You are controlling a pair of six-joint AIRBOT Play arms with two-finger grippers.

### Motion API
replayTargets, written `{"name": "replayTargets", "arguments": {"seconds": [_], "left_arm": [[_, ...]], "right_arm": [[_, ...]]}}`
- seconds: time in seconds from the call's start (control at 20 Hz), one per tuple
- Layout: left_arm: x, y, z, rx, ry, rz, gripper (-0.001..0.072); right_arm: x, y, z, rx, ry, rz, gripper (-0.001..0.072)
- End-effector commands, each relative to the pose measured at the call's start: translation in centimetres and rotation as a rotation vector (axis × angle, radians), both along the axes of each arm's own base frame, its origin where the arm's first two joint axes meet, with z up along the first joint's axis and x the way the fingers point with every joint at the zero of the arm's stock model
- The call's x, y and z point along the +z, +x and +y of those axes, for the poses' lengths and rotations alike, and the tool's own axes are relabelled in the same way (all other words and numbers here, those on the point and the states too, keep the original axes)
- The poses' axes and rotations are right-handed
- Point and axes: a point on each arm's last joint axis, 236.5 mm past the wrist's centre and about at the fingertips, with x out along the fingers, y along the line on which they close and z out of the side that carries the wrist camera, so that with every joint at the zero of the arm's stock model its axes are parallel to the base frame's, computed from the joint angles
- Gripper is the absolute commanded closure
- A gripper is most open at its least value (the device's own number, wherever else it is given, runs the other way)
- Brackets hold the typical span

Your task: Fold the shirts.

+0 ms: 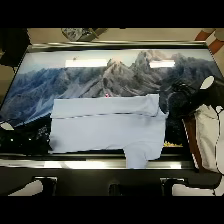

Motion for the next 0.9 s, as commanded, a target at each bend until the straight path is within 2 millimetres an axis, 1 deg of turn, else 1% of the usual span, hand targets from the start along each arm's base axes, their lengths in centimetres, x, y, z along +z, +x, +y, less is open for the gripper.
{"name": "replayTargets", "arguments": {"seconds": [0.0, 0.05, 0.1, 0.15, 0.2, 0.4, 0.45, 0.5, 0.55, 0.65, 0.7, 0.75, 0.85], "left_arm": [[-1.1, 1.2, 0.1, 0.045, 0.026, -0.069, 0.05], [-1.2, 1.4, 0.2, 0.05, 0.032, -0.075, 0.0567], [-1.3, 1.5, 0.3, 0.051, 0.036, -0.08, 0.0585], [-1.3, 1.6, 0.4, 0.053, 0.04, -0.084, 0.0613], [-1.3, 1.7, 0.4, 0.054, 0.041, -0.087, 0.068], [-1.2, 1.8, 0.5, 0.049, 0.043, -0.093, 0.0681], [-1.2, 1.8, 0.5, 0.045, 0.043, -0.097, 0.0681], [-1.1, 1.8, 0.5, 0.034, 0.041, -0.106, 0.0681], [-1.1, 1.8, 0.5, 0.026, 0.04, -0.111, 0.0682], [-1.0, 1.9, 0.5, 0.024, 0.041, -0.114, 0.0682], [-1.0, 1.9, 0.5, 0.024, 0.042, -0.115, 0.0681], [-1.0, 1.9, 0.5, 0.024, 0.042, -0.115, 0.0681], [-1.0, 1.9, 0.5, 0.023, 0.042, -0.116, 0.0681]], "right_arm": [[0.2, -0.4, 0.0, 0.008, -0.001, 0.002, 0.027], [0.1, -0.8, 0.1, 0.007, 0.0, 0.004, 0.0268], [-0.2, -1.7, 0.3, 0.013, 0.002, 0.011, 0.0265], [-0.9, -2.8, 0.6, 0.016, 0.006, 0.023, 0.0228], [-1.9, -4.3, 0.9, 0.019, 0.009, 0.038, 0.0202], [-5.1, -10.3, 2.6, -0.001, 0.029, 0.089, 0.0196], [-6.0, -11.8, 2.8, -0.001, 0.028, 0.108, 0.0159], [-7.1, -13.2, 3.2, -0.006, 0.03, 0.119, 0.0157], [-7.8, -14.1, 4.0, -0.025, 0.053, 0.119, 0.0159], [-8.6, -14.8, 6.1, -0.083, 0.127, 0.109, 0.0159], [-9.1, -15.2, 6.5, -0.1, 0.138, 0.115, 0.0158], [-9.5, -15.5, 6.5, -0.114, 0.132, 0.12, 0.0158], [-9.9, -15.2, 6.4, -0.14, 0.121, 0.113, 0.0163]]}}
